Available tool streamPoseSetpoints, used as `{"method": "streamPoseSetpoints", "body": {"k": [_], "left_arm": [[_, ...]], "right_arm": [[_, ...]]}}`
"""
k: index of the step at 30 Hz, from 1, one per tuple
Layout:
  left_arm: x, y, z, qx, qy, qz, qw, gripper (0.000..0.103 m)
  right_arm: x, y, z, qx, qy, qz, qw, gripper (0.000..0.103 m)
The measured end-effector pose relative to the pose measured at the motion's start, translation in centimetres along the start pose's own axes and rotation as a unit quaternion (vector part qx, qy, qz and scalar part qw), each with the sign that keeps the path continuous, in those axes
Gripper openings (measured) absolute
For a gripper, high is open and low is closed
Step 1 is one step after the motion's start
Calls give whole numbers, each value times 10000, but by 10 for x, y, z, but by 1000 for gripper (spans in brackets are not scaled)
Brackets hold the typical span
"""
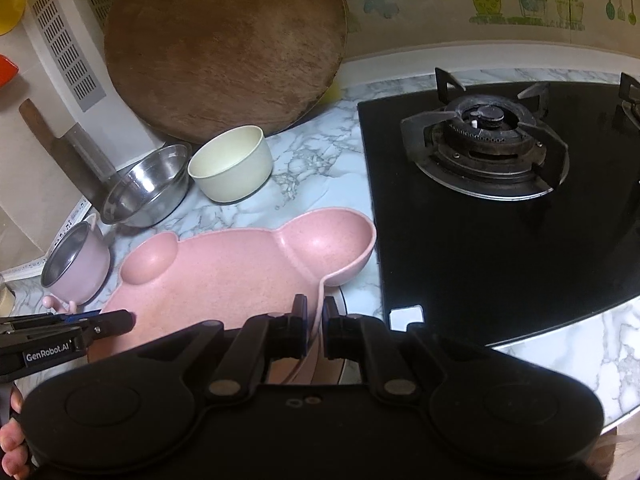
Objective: Organize plates and bowls
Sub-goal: 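Carry the pink bear plate over and lower it onto the white plates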
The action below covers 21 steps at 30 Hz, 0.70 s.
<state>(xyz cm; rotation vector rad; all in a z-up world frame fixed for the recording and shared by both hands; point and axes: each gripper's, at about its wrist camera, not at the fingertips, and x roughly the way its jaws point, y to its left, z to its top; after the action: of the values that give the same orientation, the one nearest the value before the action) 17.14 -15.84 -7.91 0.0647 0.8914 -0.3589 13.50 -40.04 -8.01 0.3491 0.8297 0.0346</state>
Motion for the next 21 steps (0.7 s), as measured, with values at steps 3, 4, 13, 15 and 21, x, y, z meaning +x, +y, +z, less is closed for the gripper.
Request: {"method": "streamPoseSetpoints", "body": {"k": [3,4,13,15,21], "left_arm": [[4,-2,0,47,-8,75,10000,16],[5,-1,0,51,3,73,10000,16],[14,-4,-3,136,96,165,9997,16],[15,-3,-3,171,122,190,9996,16],[17,-3,-3,208,151,193,9995,16]], "right_arm": [[5,0,1,-30,27,-31,10000,8],[6,0,1,-29,41,-33,10000,9],[17,0,-1,-59,179,-100,9998,9],[18,1,-2,-95,212,-139,9996,10],[19,5,-2,-213,210,-174,9994,14]]}}
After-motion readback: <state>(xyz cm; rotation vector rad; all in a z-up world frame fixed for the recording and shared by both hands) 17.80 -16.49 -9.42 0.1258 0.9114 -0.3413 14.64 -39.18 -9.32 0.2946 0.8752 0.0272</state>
